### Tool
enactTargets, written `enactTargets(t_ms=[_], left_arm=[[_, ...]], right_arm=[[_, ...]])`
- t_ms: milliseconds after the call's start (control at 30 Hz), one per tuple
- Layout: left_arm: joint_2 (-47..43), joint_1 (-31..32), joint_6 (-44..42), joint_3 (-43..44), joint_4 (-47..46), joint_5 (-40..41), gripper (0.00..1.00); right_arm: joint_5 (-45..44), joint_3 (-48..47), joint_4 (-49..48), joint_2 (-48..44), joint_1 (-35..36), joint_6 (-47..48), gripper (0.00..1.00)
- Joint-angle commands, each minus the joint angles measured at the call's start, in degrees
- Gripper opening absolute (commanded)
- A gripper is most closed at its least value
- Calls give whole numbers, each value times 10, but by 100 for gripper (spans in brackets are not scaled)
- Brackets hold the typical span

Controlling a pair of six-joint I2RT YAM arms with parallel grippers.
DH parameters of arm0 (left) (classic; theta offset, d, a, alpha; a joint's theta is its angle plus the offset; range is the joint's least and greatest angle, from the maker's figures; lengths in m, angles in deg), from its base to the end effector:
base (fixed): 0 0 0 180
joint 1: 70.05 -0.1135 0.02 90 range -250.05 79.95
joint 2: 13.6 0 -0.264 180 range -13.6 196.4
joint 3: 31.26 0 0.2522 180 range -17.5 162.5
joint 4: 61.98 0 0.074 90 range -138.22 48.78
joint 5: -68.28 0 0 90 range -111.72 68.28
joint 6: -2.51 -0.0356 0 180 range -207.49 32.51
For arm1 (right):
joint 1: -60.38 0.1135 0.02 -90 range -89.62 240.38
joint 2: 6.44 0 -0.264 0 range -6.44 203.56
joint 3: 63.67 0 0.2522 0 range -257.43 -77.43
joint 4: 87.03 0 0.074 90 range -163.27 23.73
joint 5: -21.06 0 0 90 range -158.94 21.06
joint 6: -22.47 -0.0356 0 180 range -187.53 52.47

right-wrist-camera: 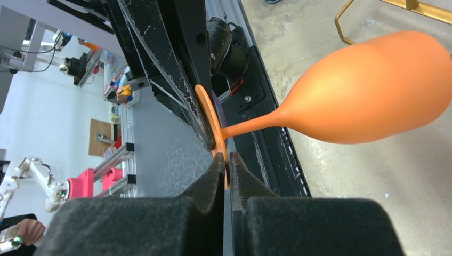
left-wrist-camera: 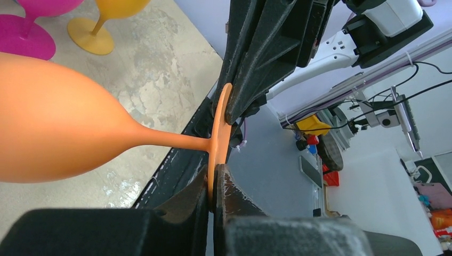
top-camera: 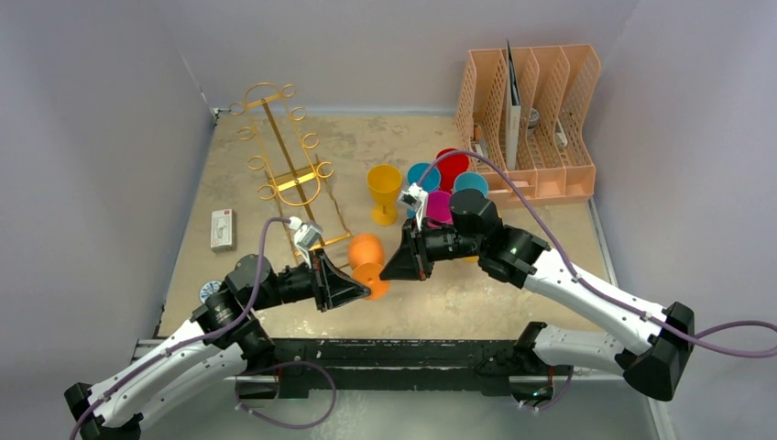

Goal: Take the wine glass off the wine glass rack
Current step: Place the wine glass at the center of the board.

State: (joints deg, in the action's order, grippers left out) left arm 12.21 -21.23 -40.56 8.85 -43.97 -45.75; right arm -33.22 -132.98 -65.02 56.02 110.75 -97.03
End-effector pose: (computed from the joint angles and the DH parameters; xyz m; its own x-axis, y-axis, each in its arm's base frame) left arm 0.0767 -0.1097 0.2838 -0.7267 -0.1826 -0.6622 0.6210 0.2374 -0.7470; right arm 0.1420 0.2040 0.3508 -0.6301 -0.1340 -0.7649 -0.7749 0.1721 0.6082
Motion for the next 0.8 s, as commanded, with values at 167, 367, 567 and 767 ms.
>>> enactTargets(t_ms=[167, 367, 567, 767], left_arm=[[-14, 0, -74, 5, -11, -47, 0], [-51, 0, -170, 7, 28, -86, 0], [-44, 0, -283, 54, 133, -106, 0], [-23, 0, -422, 91, 212, -127, 0]], right_arm=[[-11, 5, -9, -32, 2, 22, 40], [-56, 12, 3, -71, 3, 34, 52], [-204, 11, 44, -98, 3, 46, 57], [-285, -42, 125, -68, -6, 45, 66]])
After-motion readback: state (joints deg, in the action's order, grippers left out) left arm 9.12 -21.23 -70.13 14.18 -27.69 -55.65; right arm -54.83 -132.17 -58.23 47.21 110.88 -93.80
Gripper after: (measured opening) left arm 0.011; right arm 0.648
